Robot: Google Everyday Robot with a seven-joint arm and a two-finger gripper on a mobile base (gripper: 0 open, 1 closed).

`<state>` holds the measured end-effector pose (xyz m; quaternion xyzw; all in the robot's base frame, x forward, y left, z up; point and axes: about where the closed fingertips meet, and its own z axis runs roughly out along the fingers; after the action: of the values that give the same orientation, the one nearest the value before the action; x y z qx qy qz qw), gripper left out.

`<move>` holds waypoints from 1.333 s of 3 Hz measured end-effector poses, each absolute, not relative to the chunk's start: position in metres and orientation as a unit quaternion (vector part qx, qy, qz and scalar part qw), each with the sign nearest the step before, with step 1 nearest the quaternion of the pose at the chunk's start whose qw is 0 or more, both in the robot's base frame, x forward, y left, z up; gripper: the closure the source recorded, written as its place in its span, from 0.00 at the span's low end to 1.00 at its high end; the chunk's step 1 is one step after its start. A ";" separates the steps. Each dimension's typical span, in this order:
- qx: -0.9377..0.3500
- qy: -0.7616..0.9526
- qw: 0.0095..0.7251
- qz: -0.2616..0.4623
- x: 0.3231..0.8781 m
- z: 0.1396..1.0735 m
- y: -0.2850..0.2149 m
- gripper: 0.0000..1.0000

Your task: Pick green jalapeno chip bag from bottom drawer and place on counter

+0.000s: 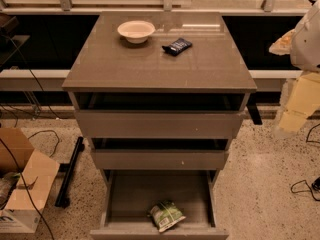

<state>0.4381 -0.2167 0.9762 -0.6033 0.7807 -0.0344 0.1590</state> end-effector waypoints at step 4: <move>-0.538 0.821 0.164 0.096 0.434 0.852 -0.122 0.00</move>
Offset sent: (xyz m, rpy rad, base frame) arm 0.0086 0.0568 -0.0588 0.1246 0.1141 -0.0879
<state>0.4340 -0.1219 0.8515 -0.5376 0.8214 0.0963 0.1641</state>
